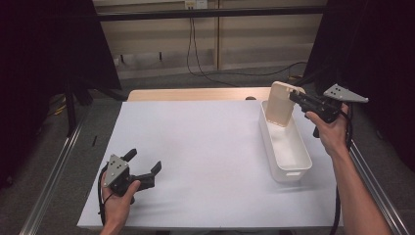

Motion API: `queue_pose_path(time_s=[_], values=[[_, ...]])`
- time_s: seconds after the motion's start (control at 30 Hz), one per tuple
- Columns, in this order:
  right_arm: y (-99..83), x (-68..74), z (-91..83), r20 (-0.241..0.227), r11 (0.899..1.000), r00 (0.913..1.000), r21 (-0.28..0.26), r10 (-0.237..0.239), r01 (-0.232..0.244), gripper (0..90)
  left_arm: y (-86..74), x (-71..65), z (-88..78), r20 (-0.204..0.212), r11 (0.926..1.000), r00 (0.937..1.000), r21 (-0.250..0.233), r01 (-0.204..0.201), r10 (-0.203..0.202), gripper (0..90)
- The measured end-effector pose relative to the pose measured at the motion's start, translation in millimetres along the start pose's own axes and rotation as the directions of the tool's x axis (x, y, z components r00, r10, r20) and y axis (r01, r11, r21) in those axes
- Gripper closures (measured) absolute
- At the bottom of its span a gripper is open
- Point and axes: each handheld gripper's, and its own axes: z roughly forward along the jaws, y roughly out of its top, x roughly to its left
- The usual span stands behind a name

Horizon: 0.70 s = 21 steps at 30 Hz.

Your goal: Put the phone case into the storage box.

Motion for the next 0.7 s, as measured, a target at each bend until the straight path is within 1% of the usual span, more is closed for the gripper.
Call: queue_pose_path(time_s=[0.27, 0.37, 0.43, 0.7], values=[[-6.9, -7.3, 7.3, 0.02, 1.0, 0.9997, -0.001, 0.014, -0.014, 81.0, -0.3, -0.5, 0.8, 0.002, 1.0, 1.0, 0.001, 0.003, -0.003, 2.2], [-8.8, -9.2, 10.9, 0.022, 1.0, 0.9997, 0.005, 0.01, -0.011, 81.0, -0.2, -0.9, 0.7, 0.001, 1.0, 1.0, -0.004, 0.005, -0.005, 2.1], [-8.8, -10.5, 12.8, 0.022, 1.0, 0.9997, 0.005, 0.007, -0.007, 81.0, 0.2, -1.0, 0.5, 0.004, 1.0, 1.0, -0.003, -0.003, 0.003, 2.1], [-12.9, -15.2, 17.4, 0.04, 1.0, 0.9992, 0.015, 0.001, -0.001, 81.0, -0.2, -1.0, 0.9, 0.007, 1.0, 1.0, -0.001, -0.004, 0.004, 2.2]])
